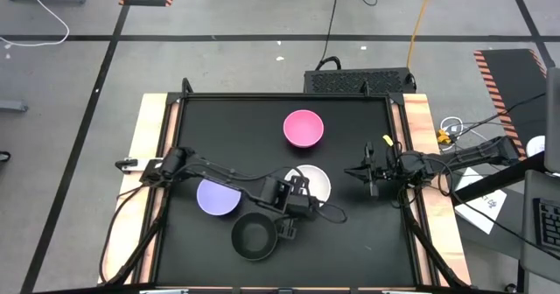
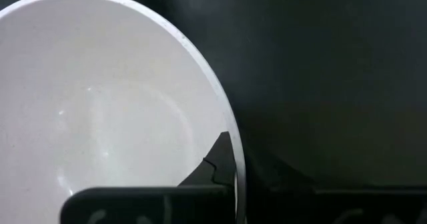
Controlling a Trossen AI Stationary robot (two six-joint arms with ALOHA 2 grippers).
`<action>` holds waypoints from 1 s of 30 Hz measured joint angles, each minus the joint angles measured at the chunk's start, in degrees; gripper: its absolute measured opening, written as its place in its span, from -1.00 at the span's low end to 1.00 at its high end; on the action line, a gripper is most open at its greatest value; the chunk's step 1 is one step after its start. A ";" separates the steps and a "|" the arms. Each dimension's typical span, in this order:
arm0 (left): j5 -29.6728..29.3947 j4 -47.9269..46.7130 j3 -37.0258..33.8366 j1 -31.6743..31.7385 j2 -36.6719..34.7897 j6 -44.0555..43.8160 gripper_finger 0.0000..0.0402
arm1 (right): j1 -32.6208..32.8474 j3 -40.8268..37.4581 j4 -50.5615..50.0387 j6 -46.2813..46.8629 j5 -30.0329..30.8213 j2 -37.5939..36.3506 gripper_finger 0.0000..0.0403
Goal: Nest bowls inside each other
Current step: Stack the white bowl on the top of stacked black bowls on the table
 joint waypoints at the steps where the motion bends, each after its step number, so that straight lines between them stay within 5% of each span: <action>1: 0.19 -0.27 0.00 0.09 0.16 0.00 -0.99 | 0.01 0.00 0.01 -0.01 0.02 -0.01 -0.97; 30: 3.07 2.69 -5.01 2.19 0.02 0.42 -0.98 | 0.02 0.02 -0.23 -0.04 -0.02 -0.02 -0.97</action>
